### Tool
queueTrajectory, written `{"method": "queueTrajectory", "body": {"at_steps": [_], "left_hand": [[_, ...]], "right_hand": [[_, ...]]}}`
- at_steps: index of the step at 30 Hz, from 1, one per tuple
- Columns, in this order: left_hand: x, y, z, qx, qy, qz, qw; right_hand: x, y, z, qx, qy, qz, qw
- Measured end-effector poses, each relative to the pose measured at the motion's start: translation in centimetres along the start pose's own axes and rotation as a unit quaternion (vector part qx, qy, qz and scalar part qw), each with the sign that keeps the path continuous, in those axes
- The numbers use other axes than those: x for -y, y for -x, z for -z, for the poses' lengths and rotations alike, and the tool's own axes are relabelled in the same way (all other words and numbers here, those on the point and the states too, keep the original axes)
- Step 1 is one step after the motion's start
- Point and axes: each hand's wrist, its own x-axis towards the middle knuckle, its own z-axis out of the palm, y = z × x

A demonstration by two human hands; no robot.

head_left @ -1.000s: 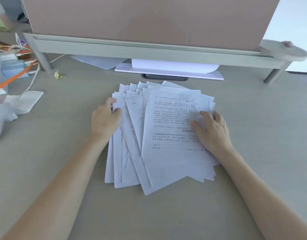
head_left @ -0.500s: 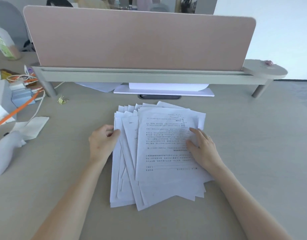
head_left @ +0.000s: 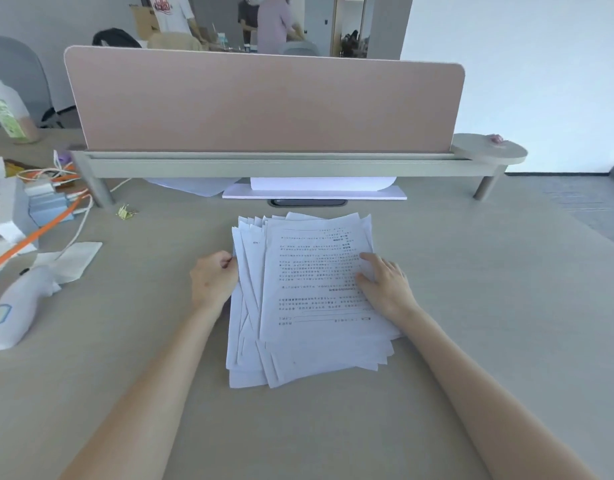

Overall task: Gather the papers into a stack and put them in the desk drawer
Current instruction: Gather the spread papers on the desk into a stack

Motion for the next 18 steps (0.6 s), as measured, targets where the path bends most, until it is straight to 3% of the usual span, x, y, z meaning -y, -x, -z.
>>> {"method": "queueTrajectory", "body": {"at_steps": [4,7,18], "left_hand": [[-0.3,-0.1,-0.2,0.006,0.012,-0.008,1.000],[-0.7,-0.1,-0.1,0.016,0.045,0.034,0.998],[0.4,-2.4,-0.7,0.195,0.037,0.011,0.980]], "right_hand": [[0.0,-0.1,0.0,0.014,-0.020,0.002,1.000],[0.1,0.1,0.2,0.010,-0.042,0.006,0.999],[0.3,-0.6,-0.8,0.028,-0.120,0.032,0.992]]}}
